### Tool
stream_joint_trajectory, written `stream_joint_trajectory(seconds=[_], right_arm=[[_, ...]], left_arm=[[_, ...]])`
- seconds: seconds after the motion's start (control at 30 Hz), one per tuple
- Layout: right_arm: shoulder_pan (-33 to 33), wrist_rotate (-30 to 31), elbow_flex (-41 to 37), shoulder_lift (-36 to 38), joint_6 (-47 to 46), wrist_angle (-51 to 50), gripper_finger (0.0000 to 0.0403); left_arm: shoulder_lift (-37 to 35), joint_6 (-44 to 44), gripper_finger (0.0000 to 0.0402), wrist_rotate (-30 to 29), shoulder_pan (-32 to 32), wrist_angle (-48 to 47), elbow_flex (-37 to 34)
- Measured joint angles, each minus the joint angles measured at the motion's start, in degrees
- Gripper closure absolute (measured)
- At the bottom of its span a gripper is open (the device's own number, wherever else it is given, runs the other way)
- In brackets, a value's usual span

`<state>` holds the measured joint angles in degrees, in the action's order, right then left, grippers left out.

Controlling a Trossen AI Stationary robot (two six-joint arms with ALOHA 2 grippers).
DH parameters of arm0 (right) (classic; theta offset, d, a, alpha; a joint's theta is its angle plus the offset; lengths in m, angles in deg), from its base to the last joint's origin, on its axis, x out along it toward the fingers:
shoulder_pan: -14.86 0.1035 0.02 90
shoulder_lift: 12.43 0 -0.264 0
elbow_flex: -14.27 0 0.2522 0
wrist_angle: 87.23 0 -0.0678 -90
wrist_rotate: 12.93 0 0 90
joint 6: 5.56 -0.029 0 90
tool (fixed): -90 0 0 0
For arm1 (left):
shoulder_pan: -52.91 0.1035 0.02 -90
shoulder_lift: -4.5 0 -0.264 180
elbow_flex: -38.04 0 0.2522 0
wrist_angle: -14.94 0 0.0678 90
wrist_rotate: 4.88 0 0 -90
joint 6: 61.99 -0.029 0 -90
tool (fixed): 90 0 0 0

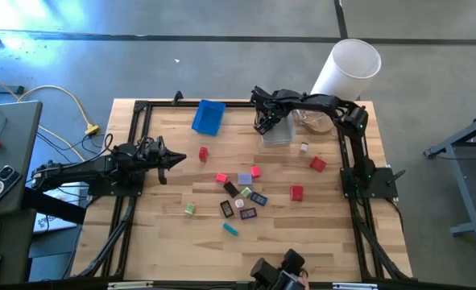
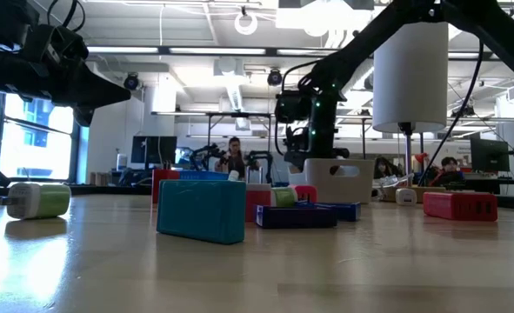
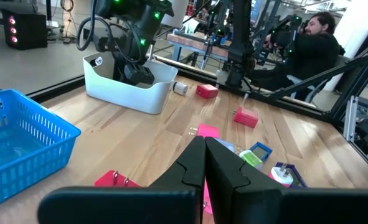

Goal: Pick & Place Office items
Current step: Put the purple charger adapter into the white bin, then put the right pink charger adapter into the white bin

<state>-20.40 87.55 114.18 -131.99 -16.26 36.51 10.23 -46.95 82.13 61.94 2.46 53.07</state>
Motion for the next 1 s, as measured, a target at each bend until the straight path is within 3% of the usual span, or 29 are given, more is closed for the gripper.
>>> stream_joint_trajectory(seconds=[0.33, 1.0], right_arm=[[0.2, 1.6, 0.0, 3.6, 1.9, -0.1, 0.0137], [10.9, 1.6, 0.1, 24.7, 3.5, -1.0, 0.014]], left_arm=[[0.0, 0.0, 0.04, -0.1, 0.0, 0.0, 0.0], [0.0, 0.0, 0.04, -0.1, 0.0, 0.0, 0.0]])
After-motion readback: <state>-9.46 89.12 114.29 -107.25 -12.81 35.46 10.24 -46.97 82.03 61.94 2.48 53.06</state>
